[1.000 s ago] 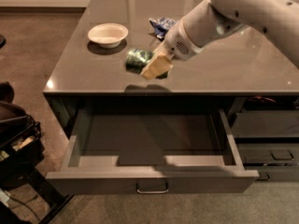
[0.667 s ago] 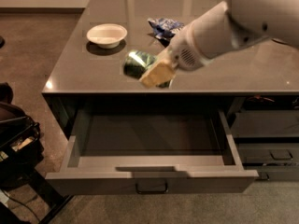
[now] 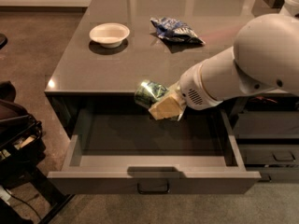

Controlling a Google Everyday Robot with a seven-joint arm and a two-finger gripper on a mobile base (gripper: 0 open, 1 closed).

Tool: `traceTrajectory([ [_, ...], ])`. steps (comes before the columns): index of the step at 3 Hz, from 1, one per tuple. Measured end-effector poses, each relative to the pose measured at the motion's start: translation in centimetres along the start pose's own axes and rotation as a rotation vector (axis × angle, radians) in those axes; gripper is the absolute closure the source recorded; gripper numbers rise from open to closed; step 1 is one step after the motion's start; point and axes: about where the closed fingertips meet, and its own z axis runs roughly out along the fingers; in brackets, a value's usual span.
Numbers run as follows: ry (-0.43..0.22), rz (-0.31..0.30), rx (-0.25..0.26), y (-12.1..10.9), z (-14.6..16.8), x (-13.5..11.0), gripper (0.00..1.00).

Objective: Place green can into top drawer

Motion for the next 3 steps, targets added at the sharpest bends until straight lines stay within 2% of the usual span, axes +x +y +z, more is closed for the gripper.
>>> traceTrajectory([
  [1, 0.0, -0.001, -0.002, 0.1, 0.0, 0.0, 1.0],
  [2, 0.005, 0.106, 0.03, -0.5, 1.8, 3.5, 1.0],
  [3, 0.012, 0.258, 0.068, -2.1, 5.3, 9.8, 1.0],
])
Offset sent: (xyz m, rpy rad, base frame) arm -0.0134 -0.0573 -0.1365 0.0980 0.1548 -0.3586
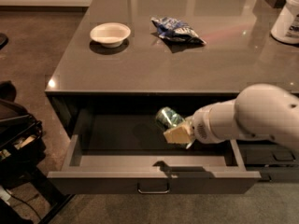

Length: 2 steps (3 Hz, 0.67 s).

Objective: Place green can into top drawer

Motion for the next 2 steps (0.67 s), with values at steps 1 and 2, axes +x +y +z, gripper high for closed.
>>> traceTrajectory([
  [1, 0.009, 0.089, 0.01, -2.8, 3.9, 3.7, 1.0],
  [2, 0.017, 0.122, -0.016, -5.1, 8.0, 5.8, 1.0],
])
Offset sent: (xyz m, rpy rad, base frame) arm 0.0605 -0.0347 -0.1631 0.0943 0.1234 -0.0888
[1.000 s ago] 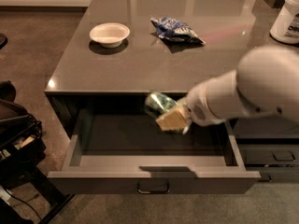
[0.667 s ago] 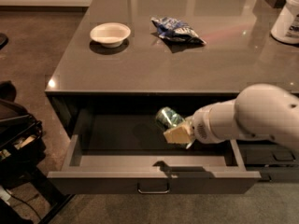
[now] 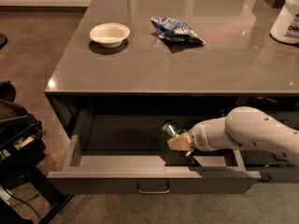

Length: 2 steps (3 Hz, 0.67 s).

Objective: Place green can into top drawer

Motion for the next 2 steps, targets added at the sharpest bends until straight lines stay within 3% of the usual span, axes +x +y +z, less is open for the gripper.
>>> traceTrajectory([
  [1, 0.025, 0.033, -0.053, -1.3, 4.1, 1.6, 0.83],
  [2, 0.038, 0.051, -0.075, -1.6, 5.7, 2.6, 0.63],
])
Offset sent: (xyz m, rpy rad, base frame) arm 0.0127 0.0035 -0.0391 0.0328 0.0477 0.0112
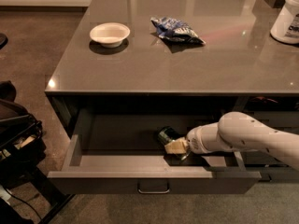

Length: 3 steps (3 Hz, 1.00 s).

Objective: Place green can into top drawer

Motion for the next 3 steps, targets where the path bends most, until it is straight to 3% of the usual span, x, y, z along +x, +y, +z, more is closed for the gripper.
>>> traceTrajectory([
  [2, 0.0, 0.0, 0.0, 0.0, 0.0, 0.0, 0.17],
  [3, 0.0, 0.0, 0.0, 0.01, 0.01, 0.0, 0.0],
])
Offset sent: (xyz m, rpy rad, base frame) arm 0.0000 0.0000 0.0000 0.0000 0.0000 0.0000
